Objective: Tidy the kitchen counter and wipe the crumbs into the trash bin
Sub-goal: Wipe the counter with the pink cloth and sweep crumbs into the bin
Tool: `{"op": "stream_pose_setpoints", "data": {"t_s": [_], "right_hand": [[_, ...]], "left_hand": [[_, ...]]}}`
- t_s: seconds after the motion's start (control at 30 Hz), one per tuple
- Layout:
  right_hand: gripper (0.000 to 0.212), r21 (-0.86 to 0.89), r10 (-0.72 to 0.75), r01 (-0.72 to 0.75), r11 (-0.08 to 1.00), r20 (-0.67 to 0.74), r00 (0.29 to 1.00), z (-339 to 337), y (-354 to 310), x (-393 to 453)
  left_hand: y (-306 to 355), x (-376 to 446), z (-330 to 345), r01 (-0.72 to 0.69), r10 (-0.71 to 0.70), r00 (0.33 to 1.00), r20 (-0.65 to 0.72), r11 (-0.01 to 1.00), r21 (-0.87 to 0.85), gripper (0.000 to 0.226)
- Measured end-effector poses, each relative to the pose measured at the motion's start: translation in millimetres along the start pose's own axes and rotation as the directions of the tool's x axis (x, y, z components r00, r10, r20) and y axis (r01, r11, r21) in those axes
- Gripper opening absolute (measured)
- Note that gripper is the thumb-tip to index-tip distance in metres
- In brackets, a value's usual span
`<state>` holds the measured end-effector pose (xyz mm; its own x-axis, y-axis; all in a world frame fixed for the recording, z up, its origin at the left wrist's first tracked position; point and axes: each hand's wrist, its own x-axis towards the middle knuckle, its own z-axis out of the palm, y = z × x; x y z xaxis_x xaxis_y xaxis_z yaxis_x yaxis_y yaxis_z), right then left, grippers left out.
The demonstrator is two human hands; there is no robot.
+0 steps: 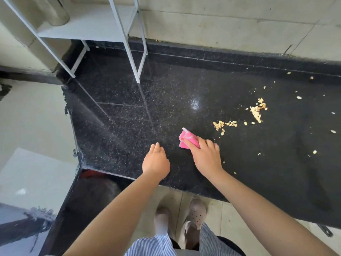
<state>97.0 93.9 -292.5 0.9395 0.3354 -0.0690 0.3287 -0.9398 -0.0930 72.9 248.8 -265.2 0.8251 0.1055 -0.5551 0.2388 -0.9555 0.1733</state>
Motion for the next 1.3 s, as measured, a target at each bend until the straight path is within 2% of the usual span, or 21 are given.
{"op": "stream_pose_setpoints", "data": {"t_s": [0.1, 0.13, 0.2, 0.23, 0.3, 0.37, 0.43, 0.5, 0.6, 0.67, 0.73, 0.8, 0.83, 0.9, 0.93, 0.97, 1.03, 1.07, 1.17, 1.2, 1.3], "right_hand": [[0.076, 0.065, -0.117, 0.129, 0.989, -0.16, 0.98, 3.8, 10.6, -0.3], [0.066, 0.115, -0.124, 0.154, 0.981, -0.236, 0.964, 4.6, 14.1, 0.5], [0.037, 0.267, -0.036, 0.141, 0.953, -0.362, 0.931, 4.9, 16.5, -1.1], [0.03, 0.33, 0.009, 0.135, 0.934, -0.401, 0.916, 5.0, 16.3, -1.9], [0.03, 0.391, 0.018, 0.157, 0.907, -0.408, 0.913, 5.4, 14.5, -2.7], [0.03, 0.353, -0.037, 0.191, 0.916, -0.398, 0.917, 7.6, 13.0, -3.7], [0.025, 0.374, -0.029, 0.14, 0.917, -0.286, 0.958, 3.7, 14.4, -0.3], [0.023, 0.374, 0.019, 0.002, 0.927, -0.055, 0.998, -5.2, 19.9, 8.6], [0.026, 0.43, 0.013, -0.115, 0.895, 0.232, 0.973, -17.8, 27.1, 23.5], [0.02, 0.585, 0.061, -0.234, 0.776, 0.301, 0.952, -30.8, 29.3, 33.3], [0.019, 0.716, 0.098, -0.349, 0.605, 0.367, 0.925, -39.4, 31.7, 42.6], [0.022, 0.741, 0.157, -0.401, 0.539, 0.38, 0.912, -41.5, 34.5, 49.9], [0.024, 0.683, 0.21, -0.393, 0.616, 0.339, 0.917, -40.3, 35.2, 52.6], [0.039, 0.34, 0.242, -0.314, 0.886, 0.237, 0.941, -35.8, 32.1, 51.2], [0.047, 0.193, 0.216, -0.246, 0.95, 0.165, 0.962, -33.2, 28.9, 46.4], [0.048, 0.126, 0.167, -0.174, 0.977, 0.066, 0.984, -29.5, 25.0, 40.6], [0.035, 0.13, 0.033, -0.014, 0.991, -0.144, 0.989, -23.9, 17.0, 26.3], [0.03, 0.111, -0.007, 0.027, 0.993, -0.173, 0.985, -20.0, 14.0, 18.9], [0.038, 0.08, -0.043, 0.045, 0.996, -0.03, 0.999, -9.5, 4.7, 2.1], [0.034, 0.075, -0.052, 0.055, 0.996, -0.038, 0.998, -7.9, 2.2, 0.5], [0.016, 0.143, -0.08, 0.113, 0.983, -0.217, 0.973, -4.7, 2.3, -2.1]], "left_hand": [[-3.8, -1.4, 3.3, -0.017, 0.017, 1.0, 0.006, 1.0, 0.013, 0.054], [-5.3, -1.6, 3.9, -0.024, 0.024, 1.0, 0.01, 1.0, 0.019, 0.055], [-7.8, -2.4, 4.5, -0.038, 0.037, 0.999, 0.017, 0.999, 0.034, 0.056], [-8.7, -1.7, 4.2, -0.044, 0.043, 0.999, 0.02, 0.998, 0.04, 0.056], [-9.5, -2.2, 3.7, -0.052, 0.051, 0.998, 0.026, 0.997, 0.054, 0.057], [-10.5, -1.5, 3.2, -0.061, 0.059, 0.998, 0.031, 0.996, 0.067, 0.057], [-11.2, -2.0, 2.8, -0.067, 0.065, 0.997, 0.034, 0.995, 0.076, 0.056], [-12.4, -1.8, 3.3, -0.075, 0.072, 0.997, 0.037, 0.994, 0.085, 0.056], [-13.5, -1.7, 3.6, -0.086, 0.083, 0.996, 0.045, 0.992, 0.093, 0.056], [-14.5, -1.0, 3.1, -0.095, 0.091, 0.995, 0.047, 0.991, 0.091, 0.056], [-15.6, -0.9, 2.0, -0.102, 0.097, 0.994, 0.053, 0.99, 0.093, 0.056], [-15.1, -1.2, 1.3, -0.107, 0.1, 0.993, 0.069, 0.988, 0.108, 0.057], [-14.7, -1.0, 0.4, -0.11, 0.101, 0.992, 0.077, 0.987, 0.121, 0.057], [-15.1, -0.8, -1.4, -0.112, 0.101, 0.991, 0.089, 0.985, 0.134, 0.058], [-15.3, -0.9, -2.3, -0.113, 0.1, 0.99, 0.095, 0.984, 0.139, 0.058], [-15.6, -0.9, -3.1, -0.113, 0.099, 0.99, 0.098, 0.983, 0.145, 0.058], [-16.5, -1.6, -3.6, -0.112, 0.098, 0.99, 0.101, 0.984, 0.142, 0.058], [-16.6, -1.9, -3.6, -0.112, 0.099, 0.99, 0.101, 0.984, 0.141, 0.058], [-16.8, -2.8, -2.6, -0.114, 0.099, 0.99, 0.103, 0.982, 0.15, 0.058], [-16.7, -2.2, -2.8, -0.117, 0.102, 0.99, 0.1, 0.981, 0.157, 0.058], [-18.1, -1.6, -1.4, -0.122, 0.108, 0.99, 0.095, 0.98, 0.157, 0.058]]}}
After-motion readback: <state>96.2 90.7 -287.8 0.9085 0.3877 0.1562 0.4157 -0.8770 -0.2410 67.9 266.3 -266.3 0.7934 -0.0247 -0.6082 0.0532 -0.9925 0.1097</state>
